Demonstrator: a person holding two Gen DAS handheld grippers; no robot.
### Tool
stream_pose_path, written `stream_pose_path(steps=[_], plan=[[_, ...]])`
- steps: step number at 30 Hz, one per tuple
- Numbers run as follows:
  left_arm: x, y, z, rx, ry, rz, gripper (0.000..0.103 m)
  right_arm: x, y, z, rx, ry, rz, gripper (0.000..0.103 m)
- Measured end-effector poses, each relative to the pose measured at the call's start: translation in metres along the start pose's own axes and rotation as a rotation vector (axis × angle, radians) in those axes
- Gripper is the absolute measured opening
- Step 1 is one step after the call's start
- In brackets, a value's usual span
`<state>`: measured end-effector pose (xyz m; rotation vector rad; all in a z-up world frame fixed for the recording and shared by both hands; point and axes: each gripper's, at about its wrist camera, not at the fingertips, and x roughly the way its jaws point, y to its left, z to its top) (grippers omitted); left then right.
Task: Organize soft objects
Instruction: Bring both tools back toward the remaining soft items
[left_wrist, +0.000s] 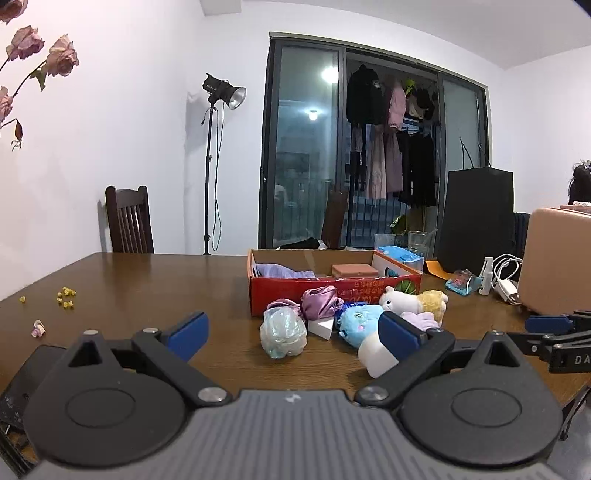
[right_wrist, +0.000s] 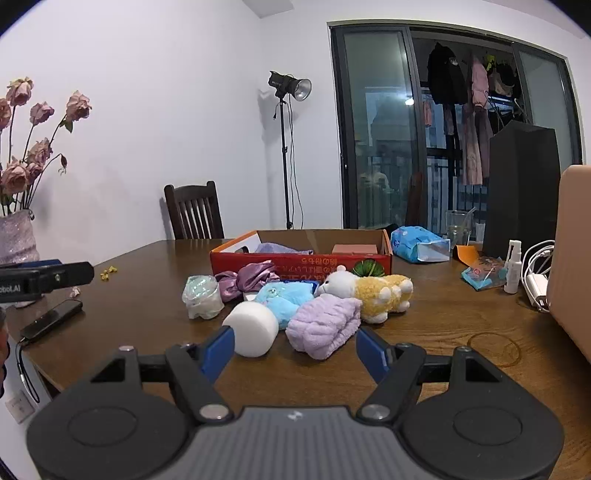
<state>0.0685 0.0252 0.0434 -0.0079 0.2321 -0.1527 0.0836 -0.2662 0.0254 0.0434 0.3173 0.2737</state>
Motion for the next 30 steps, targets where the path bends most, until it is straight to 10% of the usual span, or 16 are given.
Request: stream_pose_path(steps=[15,30], plan=[[0.054,-0.003,-0.02,0.012,0.141,-0.01,0.101,0.041,-0.009,-0.007,0.056,0.036,0.007,0.072],[0.156,-0.06,-0.013,-0.06,0.27,-0.237,0.099,0.109,-0.047,0.01,0.124,0.073,-0.034,0.071]])
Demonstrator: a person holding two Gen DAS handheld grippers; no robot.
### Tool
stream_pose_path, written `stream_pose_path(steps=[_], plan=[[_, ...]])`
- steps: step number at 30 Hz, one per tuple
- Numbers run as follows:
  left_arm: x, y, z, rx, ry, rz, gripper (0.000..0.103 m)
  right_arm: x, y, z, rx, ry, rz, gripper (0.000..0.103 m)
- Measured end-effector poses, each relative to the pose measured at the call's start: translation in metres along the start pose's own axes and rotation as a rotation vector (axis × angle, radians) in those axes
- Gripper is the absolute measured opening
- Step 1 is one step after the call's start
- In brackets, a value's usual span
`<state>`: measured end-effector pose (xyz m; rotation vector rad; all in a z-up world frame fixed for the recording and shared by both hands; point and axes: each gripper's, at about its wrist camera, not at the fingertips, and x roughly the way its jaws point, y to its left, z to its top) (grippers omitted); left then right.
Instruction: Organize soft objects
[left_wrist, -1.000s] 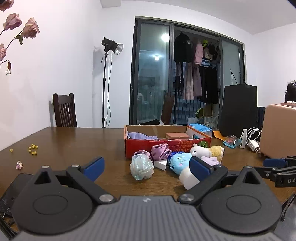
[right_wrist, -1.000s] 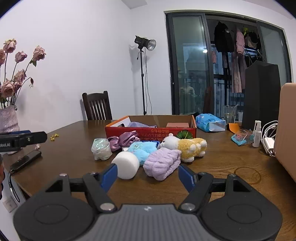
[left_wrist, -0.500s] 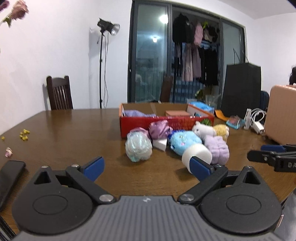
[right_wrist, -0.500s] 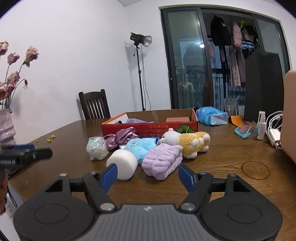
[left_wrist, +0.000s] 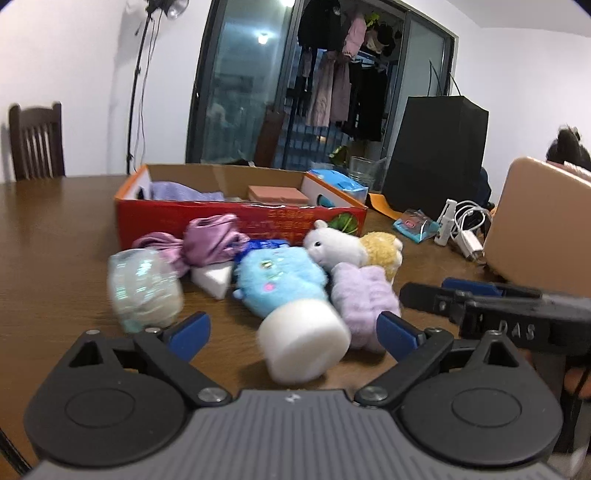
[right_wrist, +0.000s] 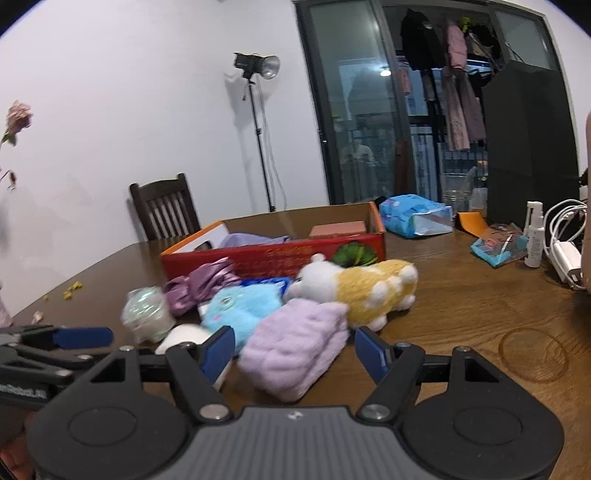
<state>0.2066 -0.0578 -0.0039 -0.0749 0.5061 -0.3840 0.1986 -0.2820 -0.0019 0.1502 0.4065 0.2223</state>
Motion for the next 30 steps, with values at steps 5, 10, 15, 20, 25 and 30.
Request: stream_pose_path(steps=[5,10,15,20,25,30], plan=[[0.03,0.002,0.01,-0.009,0.049,0.006,0.058,0.012,-0.014,0.006,0.017,0.018,-0.02,0.071],[0.003,0.008,-0.007,-0.046,0.061,-0.052,0.061,0.023,-0.014,0.003,0.026,0.049,0.009,0.071],[-0.004,0.007,-0.027,-0.052,0.104,-0.042,0.066,0.043,-0.008,-0.002,0.072,0.095,0.071,0.068],[0.004,0.005,-0.03,-0.034,0.127,-0.046,0.08,0.057,-0.003,-0.005,0.096,0.142,0.103,0.039],[0.011,0.003,-0.026,-0.027,0.125,-0.036,0.063,0.037,-0.007,-0.006,0.11,0.139,0.122,0.02],[0.0,0.009,-0.024,0.0,0.081,0.018,0.06,0.004,-0.006,-0.013,0.148,0.166,0.186,0.021]])
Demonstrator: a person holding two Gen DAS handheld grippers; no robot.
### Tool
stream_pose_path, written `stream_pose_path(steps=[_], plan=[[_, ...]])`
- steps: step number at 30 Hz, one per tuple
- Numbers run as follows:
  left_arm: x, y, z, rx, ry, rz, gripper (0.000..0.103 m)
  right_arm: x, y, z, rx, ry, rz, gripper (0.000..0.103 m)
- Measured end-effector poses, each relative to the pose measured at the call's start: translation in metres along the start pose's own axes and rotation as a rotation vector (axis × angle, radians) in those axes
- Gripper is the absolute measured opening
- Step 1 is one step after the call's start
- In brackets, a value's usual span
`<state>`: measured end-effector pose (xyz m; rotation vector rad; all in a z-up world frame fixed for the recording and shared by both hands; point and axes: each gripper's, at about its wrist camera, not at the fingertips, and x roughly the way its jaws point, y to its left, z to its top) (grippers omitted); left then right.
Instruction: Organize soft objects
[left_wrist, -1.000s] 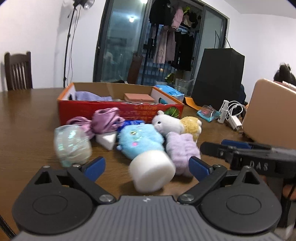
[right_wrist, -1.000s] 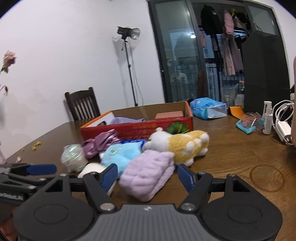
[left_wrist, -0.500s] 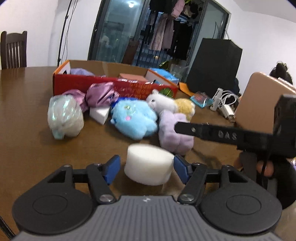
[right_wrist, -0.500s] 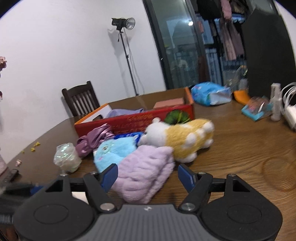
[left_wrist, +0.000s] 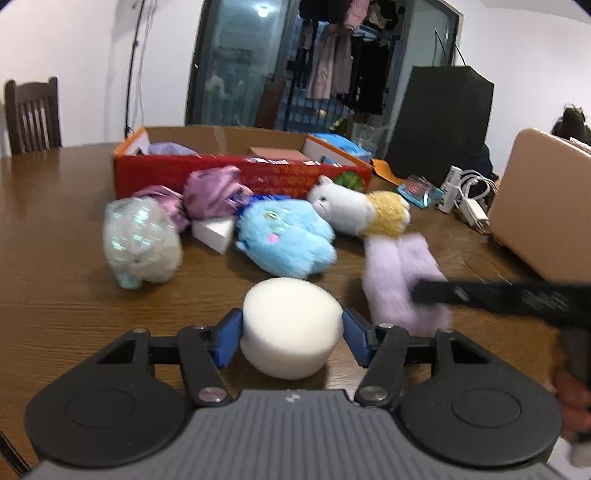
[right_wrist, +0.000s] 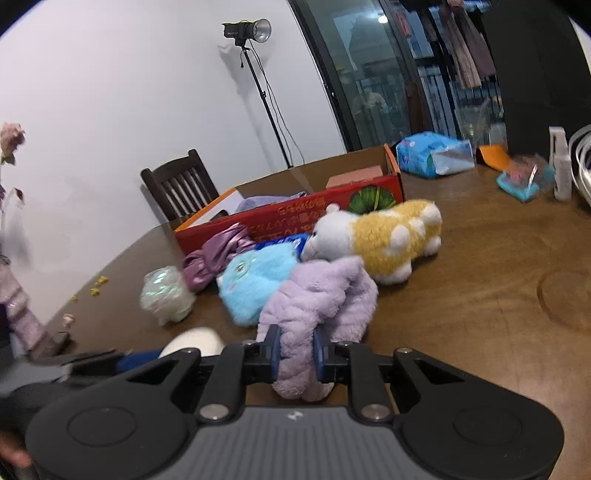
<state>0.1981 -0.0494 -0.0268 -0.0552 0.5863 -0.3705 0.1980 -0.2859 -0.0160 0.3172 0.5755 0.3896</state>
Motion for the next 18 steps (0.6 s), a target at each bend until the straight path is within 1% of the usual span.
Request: stream_pose_path(steps=[1,3,5,7,8,12,15,18], plan=[[-0.004,0.004,0.0,-0.007,-0.007,0.008,0.06,-0.008,0.004,-0.004,-0.01,0.005,0.034,0.022],[-0.011,0.012,-0.002,-0.022,-0.014,0.032,0.06,-0.02,0.008,-0.01,-0.019,-0.015,0.048,0.024],[-0.017,0.015,-0.006,-0.024,-0.018,0.05,0.061,-0.028,0.01,-0.014,-0.027,-0.034,0.016,0.028],[-0.022,0.017,-0.011,-0.026,-0.017,0.062,0.065,-0.03,0.009,-0.017,-0.032,-0.045,-0.033,0.034],[-0.023,0.018,-0.013,-0.028,-0.017,0.064,0.066,-0.031,0.009,-0.019,-0.03,-0.049,-0.048,0.035],[-0.03,0.018,-0.02,-0.028,-0.028,0.073,0.069,-0.031,0.015,-0.022,-0.054,-0.073,-0.077,0.037],[-0.031,0.019,-0.021,-0.024,-0.026,0.08,0.069,-0.031,0.03,-0.021,-0.109,-0.086,-0.035,0.037],[-0.03,0.019,-0.021,-0.025,-0.024,0.08,0.069,-0.027,0.047,-0.022,-0.179,-0.085,-0.023,0.037]])
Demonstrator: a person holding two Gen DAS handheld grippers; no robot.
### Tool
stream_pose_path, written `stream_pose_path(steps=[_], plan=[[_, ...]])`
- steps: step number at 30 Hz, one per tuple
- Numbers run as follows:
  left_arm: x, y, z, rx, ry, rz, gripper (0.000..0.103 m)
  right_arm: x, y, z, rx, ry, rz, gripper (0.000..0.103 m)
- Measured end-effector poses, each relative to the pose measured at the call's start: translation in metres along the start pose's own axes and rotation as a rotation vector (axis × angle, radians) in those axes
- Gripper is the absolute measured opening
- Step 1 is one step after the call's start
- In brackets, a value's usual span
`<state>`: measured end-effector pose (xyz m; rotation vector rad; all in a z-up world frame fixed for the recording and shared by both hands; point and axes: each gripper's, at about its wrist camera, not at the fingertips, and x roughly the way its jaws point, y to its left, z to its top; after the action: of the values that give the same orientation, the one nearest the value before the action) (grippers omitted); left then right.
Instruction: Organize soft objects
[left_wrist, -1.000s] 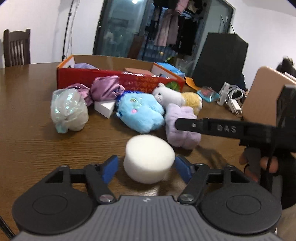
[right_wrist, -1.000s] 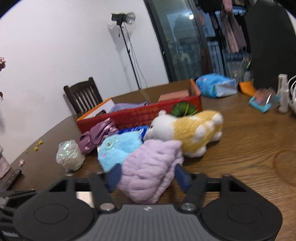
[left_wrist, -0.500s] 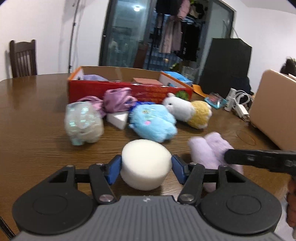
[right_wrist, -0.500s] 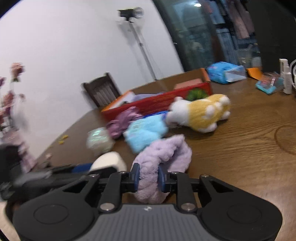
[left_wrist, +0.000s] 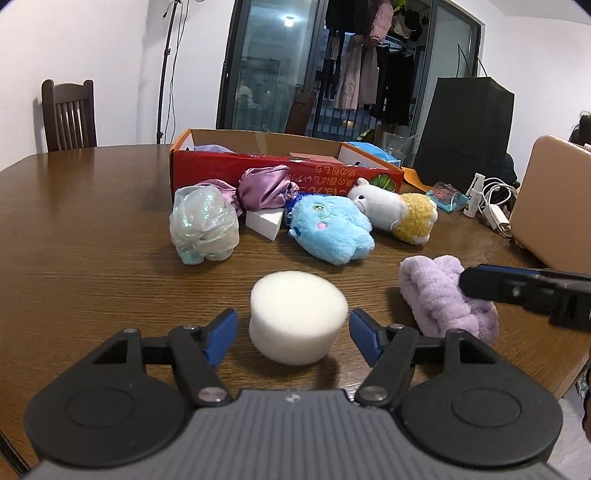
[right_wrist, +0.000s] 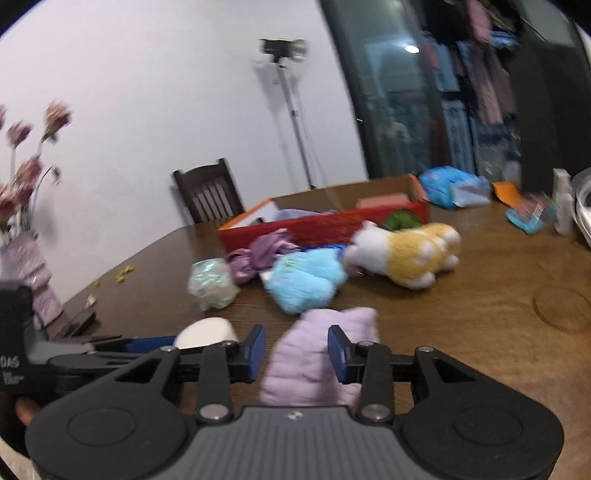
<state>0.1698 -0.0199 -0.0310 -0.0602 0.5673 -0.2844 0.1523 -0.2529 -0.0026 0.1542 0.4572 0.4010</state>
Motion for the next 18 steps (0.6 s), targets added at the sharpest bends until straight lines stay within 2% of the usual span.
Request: stream_pose_path(steps=[3,11,13,18], plan=[[0.001,0.0,0.0,0.011,0.001,-0.002,0.069,0.007,0.01,-0.003,-0.05,0.019,-0.044,0.037],[0.004,0.008,0.004,-0.003,0.003,-0.009,0.069,0.019,0.009,-0.004,-0.131,0.041,-0.211,0.046],[0.001,0.014,0.008,-0.023,-0.017,-0.019,0.075,0.02,0.011,0.001,-0.144,0.019,-0.202,0.046],[0.0,0.032,0.027,-0.064,-0.058,0.0,0.076,0.04,0.013,0.024,-0.14,0.015,-0.107,0.046]])
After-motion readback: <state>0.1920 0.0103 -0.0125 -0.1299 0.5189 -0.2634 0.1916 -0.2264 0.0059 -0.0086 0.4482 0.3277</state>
